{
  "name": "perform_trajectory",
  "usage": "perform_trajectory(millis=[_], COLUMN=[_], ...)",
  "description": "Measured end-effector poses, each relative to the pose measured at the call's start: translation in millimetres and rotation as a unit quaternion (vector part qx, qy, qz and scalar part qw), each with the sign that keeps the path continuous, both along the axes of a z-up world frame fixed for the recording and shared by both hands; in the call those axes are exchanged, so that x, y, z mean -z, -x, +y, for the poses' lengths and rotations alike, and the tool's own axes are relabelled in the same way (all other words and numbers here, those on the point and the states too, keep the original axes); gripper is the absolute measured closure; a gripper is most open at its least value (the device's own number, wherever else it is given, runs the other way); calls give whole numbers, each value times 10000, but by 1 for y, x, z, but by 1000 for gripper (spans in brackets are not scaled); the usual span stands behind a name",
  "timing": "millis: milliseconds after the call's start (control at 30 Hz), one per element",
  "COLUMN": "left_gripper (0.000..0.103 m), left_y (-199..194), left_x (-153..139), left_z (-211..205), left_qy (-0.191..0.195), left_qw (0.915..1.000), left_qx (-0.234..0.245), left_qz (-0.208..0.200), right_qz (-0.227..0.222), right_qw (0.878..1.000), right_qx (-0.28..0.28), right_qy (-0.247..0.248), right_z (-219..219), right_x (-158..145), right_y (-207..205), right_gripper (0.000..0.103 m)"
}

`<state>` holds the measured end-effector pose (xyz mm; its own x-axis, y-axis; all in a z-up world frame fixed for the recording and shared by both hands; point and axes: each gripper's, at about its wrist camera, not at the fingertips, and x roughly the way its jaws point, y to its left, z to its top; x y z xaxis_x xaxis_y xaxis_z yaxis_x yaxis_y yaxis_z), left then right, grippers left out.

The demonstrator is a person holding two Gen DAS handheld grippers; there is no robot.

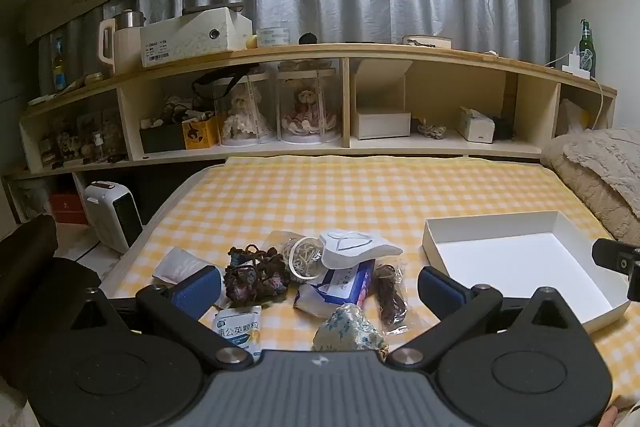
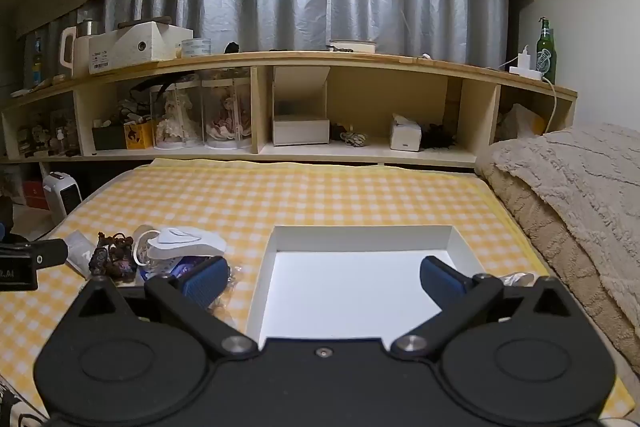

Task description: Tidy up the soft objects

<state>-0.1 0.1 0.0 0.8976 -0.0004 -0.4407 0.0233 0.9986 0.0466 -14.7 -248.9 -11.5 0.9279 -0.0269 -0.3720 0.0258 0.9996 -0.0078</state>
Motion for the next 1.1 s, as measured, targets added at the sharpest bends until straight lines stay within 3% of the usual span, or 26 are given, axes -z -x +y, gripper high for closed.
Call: perform_trajectory(millis=[1100], left_gripper=[0], left_y=[0], left_x=[0], left_z=[0], left_qy=[10], left_qw=[10000], left_qx=[4], left_qz=[4], right_qz=[49], right_qw=[10000], right_qx=[16], right_qy=[-17], right_z=[0], right_x=[2], right_y=[-1], right_gripper=[0])
